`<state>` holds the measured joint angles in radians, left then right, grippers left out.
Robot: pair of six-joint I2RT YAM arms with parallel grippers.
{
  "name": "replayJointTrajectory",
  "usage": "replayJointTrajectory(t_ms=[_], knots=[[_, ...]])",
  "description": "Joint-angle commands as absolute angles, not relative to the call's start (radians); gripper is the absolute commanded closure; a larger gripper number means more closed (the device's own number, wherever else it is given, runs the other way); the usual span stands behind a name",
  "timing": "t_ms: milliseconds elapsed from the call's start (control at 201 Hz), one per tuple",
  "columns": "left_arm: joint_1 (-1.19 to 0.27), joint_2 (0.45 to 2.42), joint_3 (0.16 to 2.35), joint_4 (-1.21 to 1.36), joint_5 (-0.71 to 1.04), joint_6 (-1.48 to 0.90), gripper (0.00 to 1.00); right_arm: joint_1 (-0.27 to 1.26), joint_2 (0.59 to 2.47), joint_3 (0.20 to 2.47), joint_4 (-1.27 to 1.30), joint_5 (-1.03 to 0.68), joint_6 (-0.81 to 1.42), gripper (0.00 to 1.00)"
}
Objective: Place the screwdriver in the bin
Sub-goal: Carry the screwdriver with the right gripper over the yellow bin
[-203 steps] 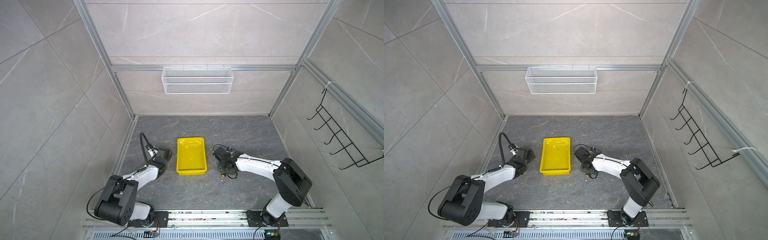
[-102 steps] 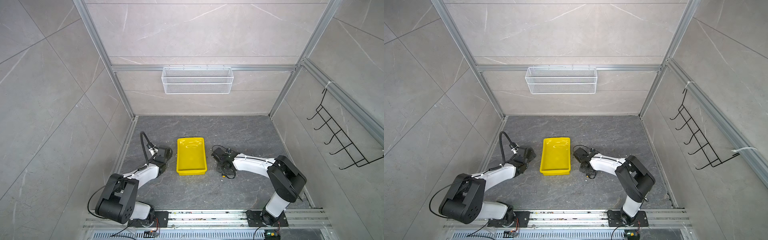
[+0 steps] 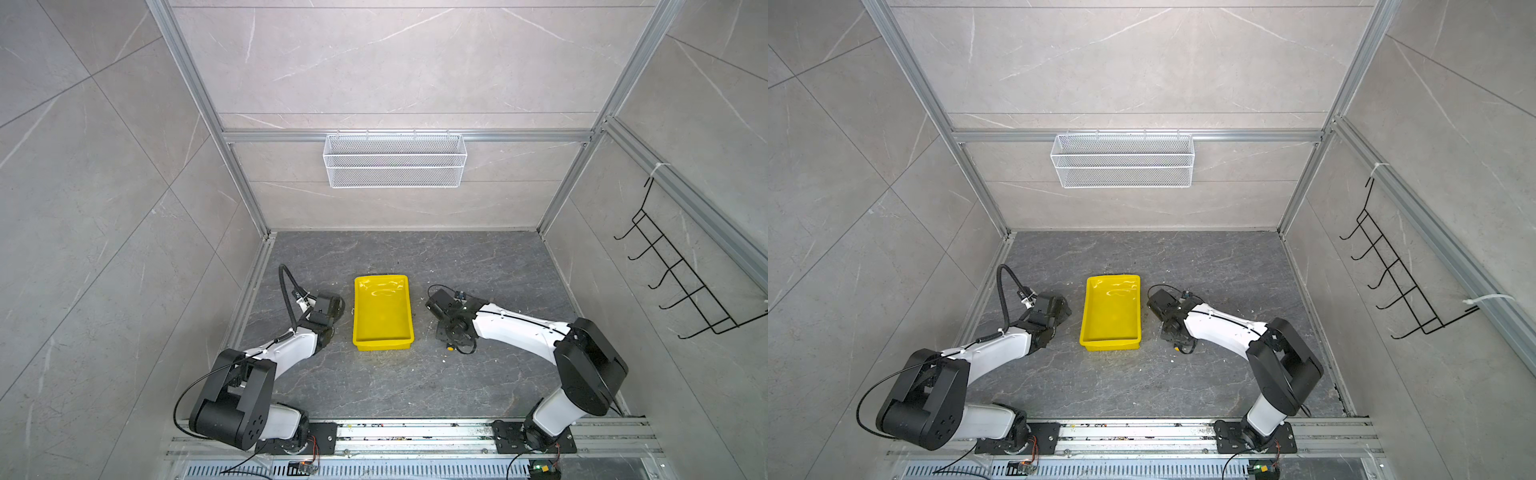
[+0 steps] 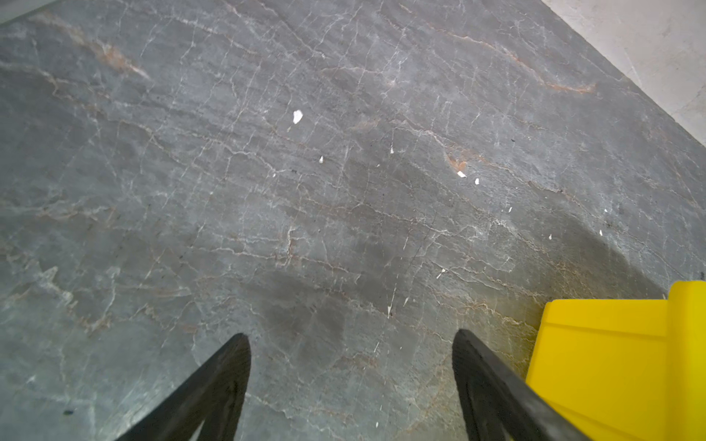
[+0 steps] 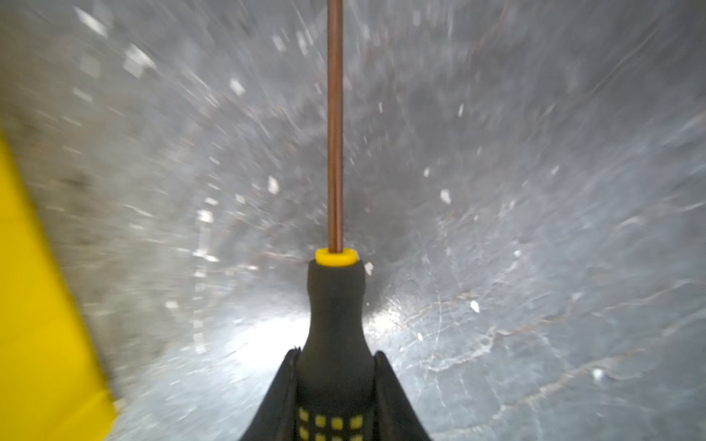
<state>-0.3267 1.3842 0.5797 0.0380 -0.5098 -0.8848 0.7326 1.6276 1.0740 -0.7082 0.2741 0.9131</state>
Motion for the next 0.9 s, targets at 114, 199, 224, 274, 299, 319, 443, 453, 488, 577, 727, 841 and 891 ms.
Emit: replayJointTrajectory(t_ms=[114, 199, 224, 274, 299, 319, 443, 453, 488, 577, 727, 841, 891], knots=[[-0.328, 1.310, 0.547, 0.015, -0.596, -1.035, 0.15, 0.747, 1.656, 1.359, -0.783, 0.315, 0.816, 0.87], [-0.328, 1.287, 0.498, 0.066, -0.615, -1.092, 0.16, 0.770, 1.740, 1.468, -0.741, 0.263, 0.811, 0.86], [-0.328, 1.281, 0.481, 0.085, -0.614, -1.103, 0.16, 0.777, 1.773, 1.505, -0.734, 0.247, 0.811, 0.86], [-0.328, 1.271, 0.453, 0.126, -0.609, -1.127, 0.17, 0.795, 1.845, 1.583, -0.733, 0.223, 0.814, 0.86], [-0.328, 1.269, 0.441, 0.145, -0.609, -1.137, 0.18, 0.805, 1.880, 1.624, -0.737, 0.214, 0.816, 0.86], [-0.329, 1.269, 0.433, 0.162, -0.609, -1.141, 0.18, 0.813, 1.909, 1.656, -0.742, 0.208, 0.818, 0.86], [-0.327, 1.281, 0.421, 0.171, -0.632, -1.171, 0.21, 0.859, 2.078, 1.824, -0.768, 0.166, 0.842, 0.86], [-0.328, 1.283, 0.422, 0.169, -0.632, -1.172, 0.21, 0.864, 2.089, 1.836, -0.768, 0.163, 0.844, 0.86], [-0.325, 1.287, 0.426, 0.168, -0.631, -1.171, 0.22, 0.876, 2.126, 1.873, -0.774, 0.151, 0.850, 0.86], [-0.325, 1.295, 0.438, 0.161, -0.622, -1.159, 0.22, 0.896, 2.201, 1.937, -0.781, 0.131, 0.866, 0.86], [-0.324, 1.299, 0.445, 0.157, -0.616, -1.154, 0.22, 0.902, 2.271, 1.952, -0.755, 0.060, 0.900, 0.86], [-0.324, 1.305, 0.449, 0.159, -0.606, -1.152, 0.22, 0.902, 2.301, 1.954, -0.743, 0.029, 0.910, 0.86], [-0.324, 1.308, 0.451, 0.160, -0.603, -1.148, 0.22, 0.902, 2.305, 1.955, -0.741, 0.027, 0.911, 0.86]])
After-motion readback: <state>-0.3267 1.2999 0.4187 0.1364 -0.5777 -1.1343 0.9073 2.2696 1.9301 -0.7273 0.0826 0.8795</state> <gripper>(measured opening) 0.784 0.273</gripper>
